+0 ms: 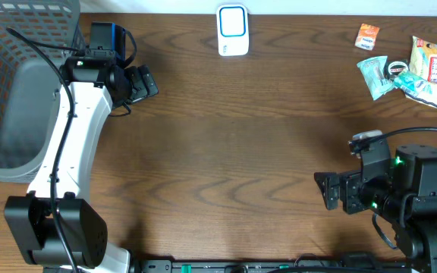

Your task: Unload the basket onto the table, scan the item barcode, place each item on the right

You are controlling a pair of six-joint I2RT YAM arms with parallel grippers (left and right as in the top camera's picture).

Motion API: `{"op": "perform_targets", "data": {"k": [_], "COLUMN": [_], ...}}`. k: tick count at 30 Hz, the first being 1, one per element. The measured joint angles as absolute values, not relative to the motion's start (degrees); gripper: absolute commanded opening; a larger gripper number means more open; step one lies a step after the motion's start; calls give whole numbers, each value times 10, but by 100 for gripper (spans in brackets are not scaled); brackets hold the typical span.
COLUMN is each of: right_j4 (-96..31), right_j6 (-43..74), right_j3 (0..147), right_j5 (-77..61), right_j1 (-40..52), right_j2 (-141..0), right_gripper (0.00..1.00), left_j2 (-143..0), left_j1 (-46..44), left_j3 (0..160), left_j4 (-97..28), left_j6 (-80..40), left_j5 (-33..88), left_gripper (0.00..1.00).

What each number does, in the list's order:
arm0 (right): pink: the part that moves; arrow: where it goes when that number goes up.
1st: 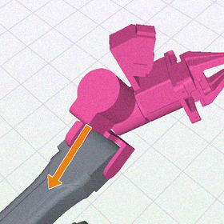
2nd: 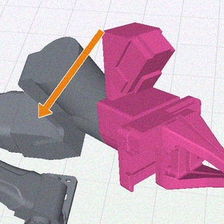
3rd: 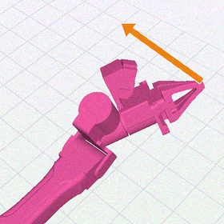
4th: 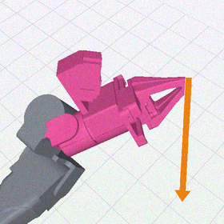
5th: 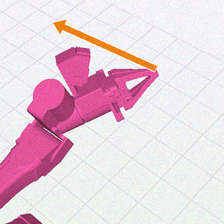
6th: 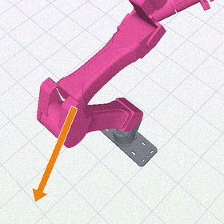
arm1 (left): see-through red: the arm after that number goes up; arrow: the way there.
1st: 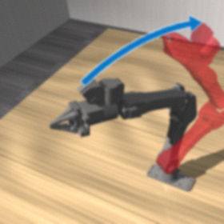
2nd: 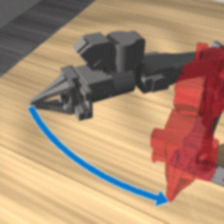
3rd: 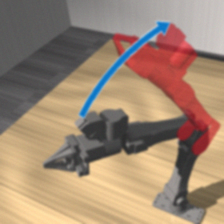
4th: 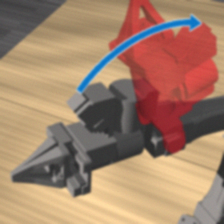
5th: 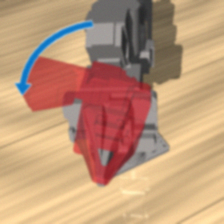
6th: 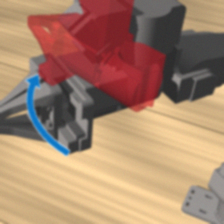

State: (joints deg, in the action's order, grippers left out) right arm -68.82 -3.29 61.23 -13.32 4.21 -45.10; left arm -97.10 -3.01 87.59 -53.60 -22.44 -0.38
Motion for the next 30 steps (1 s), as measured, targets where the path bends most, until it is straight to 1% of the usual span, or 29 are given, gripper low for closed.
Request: {"op": "perform_targets", "data": {"k": [19,23,30], "right_j4": [-690,-671,-604], "right_j6": [-33,-33,-33], "right_j3": [606,586,502], "right_j5": [-133,-133,-132], "right_j1": [46,38,18], "right_j2": [-447,-428,-344], "right_gripper": [99,99,99], "left_j2": [-971,-971,-971], "left_j1": [-30,-30,-30], "left_j3": [876,876,876], "left_j4": [-536,-536,-536], "left_j6": [-225,-225,-224], "left_j5": [-4,-4,-4], "left_gripper": [100,100,100]}}
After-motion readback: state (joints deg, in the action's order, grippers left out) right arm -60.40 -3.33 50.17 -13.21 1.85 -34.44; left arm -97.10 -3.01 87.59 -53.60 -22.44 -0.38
